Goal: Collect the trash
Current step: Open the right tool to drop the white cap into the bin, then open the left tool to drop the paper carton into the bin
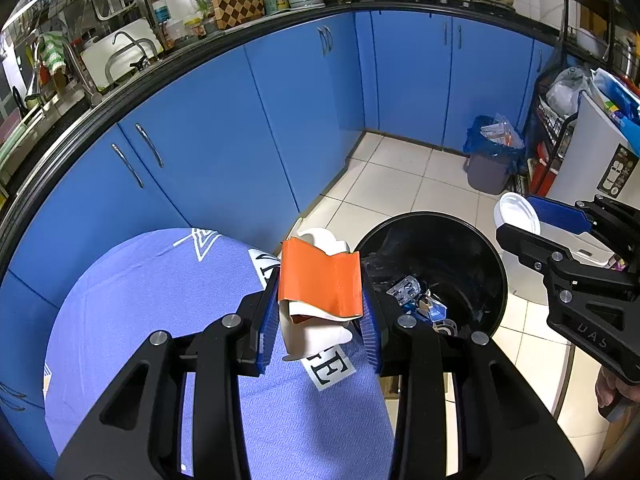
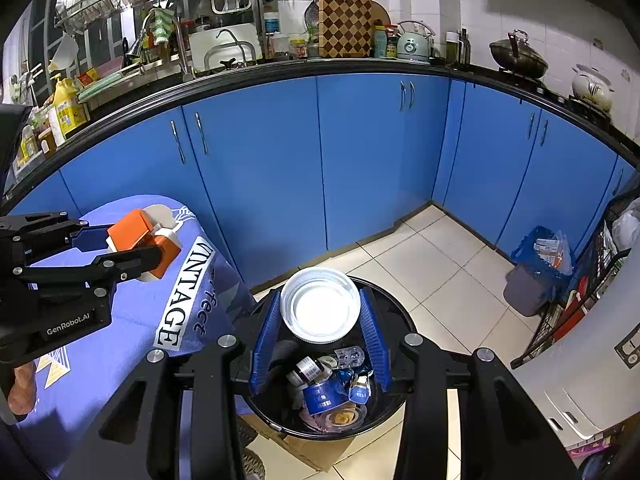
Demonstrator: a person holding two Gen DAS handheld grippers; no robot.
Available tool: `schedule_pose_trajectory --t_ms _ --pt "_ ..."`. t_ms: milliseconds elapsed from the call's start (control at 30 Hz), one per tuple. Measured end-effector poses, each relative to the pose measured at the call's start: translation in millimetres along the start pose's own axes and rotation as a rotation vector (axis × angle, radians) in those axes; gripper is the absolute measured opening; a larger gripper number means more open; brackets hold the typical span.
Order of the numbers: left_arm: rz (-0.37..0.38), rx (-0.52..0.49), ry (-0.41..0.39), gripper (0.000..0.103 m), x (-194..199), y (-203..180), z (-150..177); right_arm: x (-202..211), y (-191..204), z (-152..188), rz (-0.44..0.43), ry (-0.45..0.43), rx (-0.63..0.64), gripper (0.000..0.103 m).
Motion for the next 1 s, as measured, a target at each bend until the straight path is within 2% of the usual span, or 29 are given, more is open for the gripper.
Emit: schedule_pose_trajectory --t_ms 400,533,633,700,1000 --pt "-0.005 0.007 -0.003 0.037 0 3 -2 0 -6 -10 -0.009 -0.019 -0.033 0.039" --pt "-0.007 0.013 -0.003 0.037 1 3 -2 0 -5 -11 0.017 -0.024 -0.014 0.04" --pt "-0.007 0.012 -0.004 0.037 1 4 -2 0 -7 -12 0.042 -0.034 -0.02 0.088" --pt "-0.006 0.011 -0.005 0.037 2 5 -2 5 -9 -15 0.044 -0.07 -0.031 0.088" --pt "0.003 0.003 -0.005 0.037 1 0 -5 8 -23 -13 0.071 -0.068 -0.06 0.088"
Point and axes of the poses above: each gripper's, at about its wrist camera, not at the fingertips, and x roughly against the way its jaws point, y to its left, z to its underside, the point moved 8 cm from there along -x, roughly the way its jaws point, and after that the axes turned 4 degrees about -x, right-handed, at the moved point
